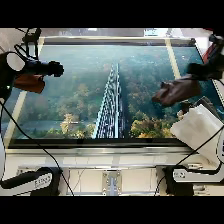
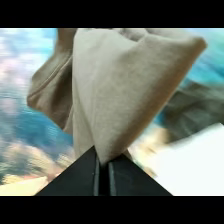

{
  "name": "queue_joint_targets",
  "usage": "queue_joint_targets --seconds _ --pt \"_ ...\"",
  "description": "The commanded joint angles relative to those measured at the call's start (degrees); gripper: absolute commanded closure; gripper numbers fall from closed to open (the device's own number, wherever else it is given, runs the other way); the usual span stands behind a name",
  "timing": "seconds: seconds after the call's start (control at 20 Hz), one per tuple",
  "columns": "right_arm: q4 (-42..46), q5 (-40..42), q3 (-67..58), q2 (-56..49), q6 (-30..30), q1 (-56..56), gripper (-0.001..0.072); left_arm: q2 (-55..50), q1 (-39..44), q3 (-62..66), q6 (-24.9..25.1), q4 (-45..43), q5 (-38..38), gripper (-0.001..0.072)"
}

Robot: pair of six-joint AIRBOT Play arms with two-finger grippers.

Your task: Fold the shirts.

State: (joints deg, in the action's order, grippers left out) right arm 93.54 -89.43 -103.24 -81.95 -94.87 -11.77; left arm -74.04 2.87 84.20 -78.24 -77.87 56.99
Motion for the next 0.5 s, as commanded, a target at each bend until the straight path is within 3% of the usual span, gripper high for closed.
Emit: queue_joint_targets --seconds 0.0,0.45 --pt "4.26 -7.58 -0.07 4.74 0.17 -8.9 0.0687 -0.02 -0.02 0.07 -0.02 0.46 0.55 0.0263" --pt "8.26 -12.52 -0.07 12.41 3.69 -27.1 0.0687 -0.02 -0.02 0.07 -0.04 2.36 2.1 0.0263"
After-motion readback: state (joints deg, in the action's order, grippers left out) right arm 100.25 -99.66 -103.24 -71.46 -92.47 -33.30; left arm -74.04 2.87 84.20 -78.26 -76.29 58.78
